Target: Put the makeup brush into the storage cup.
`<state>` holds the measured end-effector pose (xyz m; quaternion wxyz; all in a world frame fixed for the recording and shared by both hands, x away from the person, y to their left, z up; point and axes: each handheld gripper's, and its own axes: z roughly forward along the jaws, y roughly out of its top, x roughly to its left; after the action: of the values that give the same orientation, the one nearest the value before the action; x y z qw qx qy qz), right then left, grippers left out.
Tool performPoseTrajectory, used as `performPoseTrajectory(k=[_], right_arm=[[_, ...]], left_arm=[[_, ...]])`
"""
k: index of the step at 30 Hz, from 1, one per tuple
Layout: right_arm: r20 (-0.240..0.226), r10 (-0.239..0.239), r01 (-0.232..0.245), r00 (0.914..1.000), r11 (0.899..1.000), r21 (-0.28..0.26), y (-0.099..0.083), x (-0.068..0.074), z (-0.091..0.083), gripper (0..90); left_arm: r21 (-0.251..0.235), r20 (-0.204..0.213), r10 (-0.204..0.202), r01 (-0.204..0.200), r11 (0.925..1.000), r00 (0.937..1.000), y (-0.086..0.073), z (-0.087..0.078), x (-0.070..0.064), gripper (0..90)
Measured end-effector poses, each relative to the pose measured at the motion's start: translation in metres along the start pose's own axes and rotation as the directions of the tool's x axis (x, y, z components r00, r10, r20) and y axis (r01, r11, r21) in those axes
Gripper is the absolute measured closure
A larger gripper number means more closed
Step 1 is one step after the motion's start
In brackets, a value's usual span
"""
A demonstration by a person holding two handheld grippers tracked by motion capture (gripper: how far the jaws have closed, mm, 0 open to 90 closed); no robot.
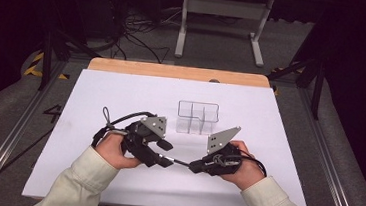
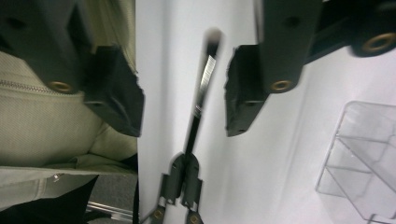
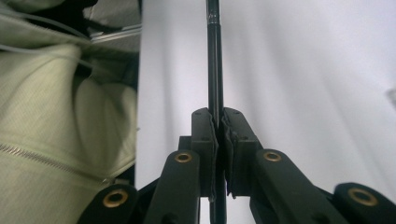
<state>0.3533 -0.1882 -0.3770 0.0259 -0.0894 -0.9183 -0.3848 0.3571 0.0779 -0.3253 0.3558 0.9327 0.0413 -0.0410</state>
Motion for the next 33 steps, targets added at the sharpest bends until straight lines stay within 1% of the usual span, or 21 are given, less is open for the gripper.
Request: performPoseTrajectory(k=[1,4,7,10,13,16,19,21,22,23,25,26,27,28,29,33], right_arm=[[0.008,0.006,-0.006,0.9999,1.0,-0.01,0.0,-0.001,-0.001,84.4],[0.032,0.016,-0.015,0.9994,0.999,-0.036,0.0,-0.004,-0.005,84.4],[0.05,0.024,-0.021,0.9985,0.998,-0.054,0.001,-0.006,-0.007,84.4],[0.073,0.024,-0.018,0.9971,0.997,-0.082,0.001,-0.008,-0.009,84.4],[0.1,0.034,-0.022,0.9944,0.993,-0.115,0.002,-0.009,-0.013,84.4],[0.132,0.056,-0.035,0.9896,0.987,-0.157,0.002,-0.01,-0.018,84.3],[0.157,0.069,-0.038,0.9852,0.98,-0.194,0.003,-0.011,-0.021,84.3],[0.175,0.077,-0.039,0.9816,0.976,-0.212,0.003,-0.011,-0.024,84.3],[0.183,0.081,-0.04,0.9799,0.975,-0.22,0.003,-0.012,-0.024,84.3],[0.194,0.088,-0.042,0.977,0.972,-0.231,0.003,-0.012,-0.025,84.3],[0.204,0.097,-0.045,0.9742,0.969,-0.244,0.004,-0.013,-0.027,84.3],[0.209,0.101,-0.047,0.9728,0.967,-0.249,0.004,-0.013,-0.027,84.3],[0.221,0.106,-0.046,0.9696,0.965,-0.26,0.004,-0.013,-0.028,84.3],[0.23,0.111,-0.046,0.9668,0.962,-0.269,0.004,-0.013,-0.029,84.3],[0.235,0.113,-0.045,0.9654,0.96,-0.276,0.004,-0.013,-0.029,84.3],[0.271,0.139,-0.049,0.9525,0.948,-0.316,0.006,-0.015,-0.033,84.3]], left_arm=[[-0.017,-0.034,0.01,-0.011,0.9998,0.9994,-0.003,-0.003,-0.004,42.8],[-0.042,-0.057,0.019,-0.022,0.9989,0.9982,-0.009,-0.009,-0.008,39.3],[-0.062,-0.072,0.013,-0.017,0.9979,0.9973,-0.014,-0.014,-0.012,37.3],[-0.083,-0.073,-0.002,-0.004,0.9966,0.9973,-0.02,-0.017,-0.012,34.9],[-0.102,-0.075,-0.024,0.017,0.9946,0.9969,-0.026,-0.02,-0.011,32.6],[-0.123,-0.077,-0.049,0.039,0.9916,0.9958,-0.033,-0.023,-0.01,30.5],[-0.147,-0.084,-0.074,0.061,0.9873,0.9937,-0.04,-0.024,-0.009,29.4],[-0.159,-0.089,-0.087,0.072,0.9846,0.9923,-0.045,-0.025,-0.008,29.1],[-0.159,-0.089,-0.087,0.072,0.9846,0.9923,-0.045,-0.025,-0.008,28.8],[-0.172,-0.098,-0.109,0.091,0.9809,0.9892,-0.051,-0.025,-0.007,28.3],[-0.185,-0.103,-0.126,0.105,0.9772,0.9867,-0.056,-0.025,-0.005,28.0],[-0.19,-0.11,-0.139,0.117,0.9748,0.9841,-0.059,-0.026,-0.004,27.5],[-0.198,-0.115,-0.15,0.125,0.9723,0.982,-0.062,-0.026,-0.003,26.9],[-0.203,-0.124,-0.157,0.13,0.9705,0.9799,-0.063,-0.026,-0.003,26.4],[-0.215,-0.134,-0.167,0.136,0.9671,0.9768,-0.066,-0.026,-0.002,26.4],[-0.242,-0.153,-0.197,0.157,0.9576,0.9684,-0.075,-0.026,0.001,25.5]])
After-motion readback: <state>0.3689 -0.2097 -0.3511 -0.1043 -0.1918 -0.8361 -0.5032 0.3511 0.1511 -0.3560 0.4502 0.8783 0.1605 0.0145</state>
